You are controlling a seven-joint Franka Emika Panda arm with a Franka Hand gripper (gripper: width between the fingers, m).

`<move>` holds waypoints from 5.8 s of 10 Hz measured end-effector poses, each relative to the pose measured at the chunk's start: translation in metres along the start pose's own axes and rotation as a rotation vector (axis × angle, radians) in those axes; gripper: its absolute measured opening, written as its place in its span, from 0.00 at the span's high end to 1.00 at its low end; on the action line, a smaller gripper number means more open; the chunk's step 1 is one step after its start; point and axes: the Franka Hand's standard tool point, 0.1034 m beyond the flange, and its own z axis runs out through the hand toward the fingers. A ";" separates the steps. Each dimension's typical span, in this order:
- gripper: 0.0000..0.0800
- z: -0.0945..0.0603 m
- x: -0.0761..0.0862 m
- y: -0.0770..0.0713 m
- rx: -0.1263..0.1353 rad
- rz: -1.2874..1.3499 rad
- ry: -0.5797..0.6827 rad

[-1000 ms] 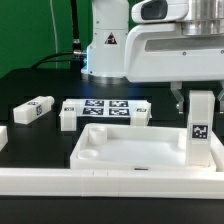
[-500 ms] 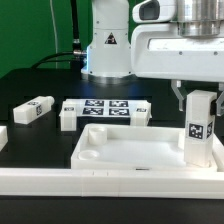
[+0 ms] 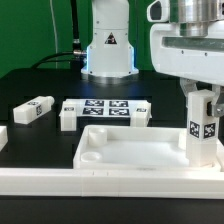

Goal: Assemble desk

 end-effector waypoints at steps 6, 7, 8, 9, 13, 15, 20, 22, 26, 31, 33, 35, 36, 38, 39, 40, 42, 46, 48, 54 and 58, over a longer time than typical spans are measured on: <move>0.20 0.000 0.001 0.000 0.000 -0.277 0.004; 0.19 0.000 -0.001 0.000 -0.005 -0.379 0.009; 0.19 0.000 -0.001 0.000 -0.005 -0.505 0.009; 0.19 0.000 -0.002 -0.001 -0.005 -0.603 0.009; 0.19 0.001 -0.004 0.000 -0.015 -0.974 0.012; 0.19 0.002 -0.006 0.000 -0.025 -1.122 0.016; 0.19 0.002 -0.005 0.000 -0.037 -1.371 0.019; 0.36 0.002 -0.005 0.000 -0.037 -1.371 0.019; 0.64 0.002 -0.005 0.000 -0.036 -1.340 0.020; 0.64 0.001 0.004 0.001 0.011 -0.849 0.014; 0.64 0.000 0.003 0.001 0.010 -0.649 0.012; 0.64 0.001 -0.002 0.001 0.003 -0.396 0.005; 0.64 0.001 -0.003 0.000 0.002 -0.278 0.003; 0.64 0.002 -0.005 0.000 0.005 -0.086 -0.008; 0.64 0.002 -0.007 0.000 0.003 -0.028 -0.009; 0.64 0.002 -0.008 0.000 0.003 0.027 -0.009; 0.34 0.002 -0.008 0.000 0.005 0.011 -0.012; 0.20 0.001 -0.010 0.001 -0.017 -0.301 -0.010; 0.19 0.002 -0.014 0.001 -0.027 -0.498 -0.006; 0.19 -0.002 -0.014 -0.001 -0.050 -1.054 -0.012; 0.19 -0.002 -0.012 -0.001 -0.072 -1.298 0.000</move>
Offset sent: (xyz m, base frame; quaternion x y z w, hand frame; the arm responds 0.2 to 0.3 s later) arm -0.0002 -0.0105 0.0048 0.0064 -0.0109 -0.0760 0.9970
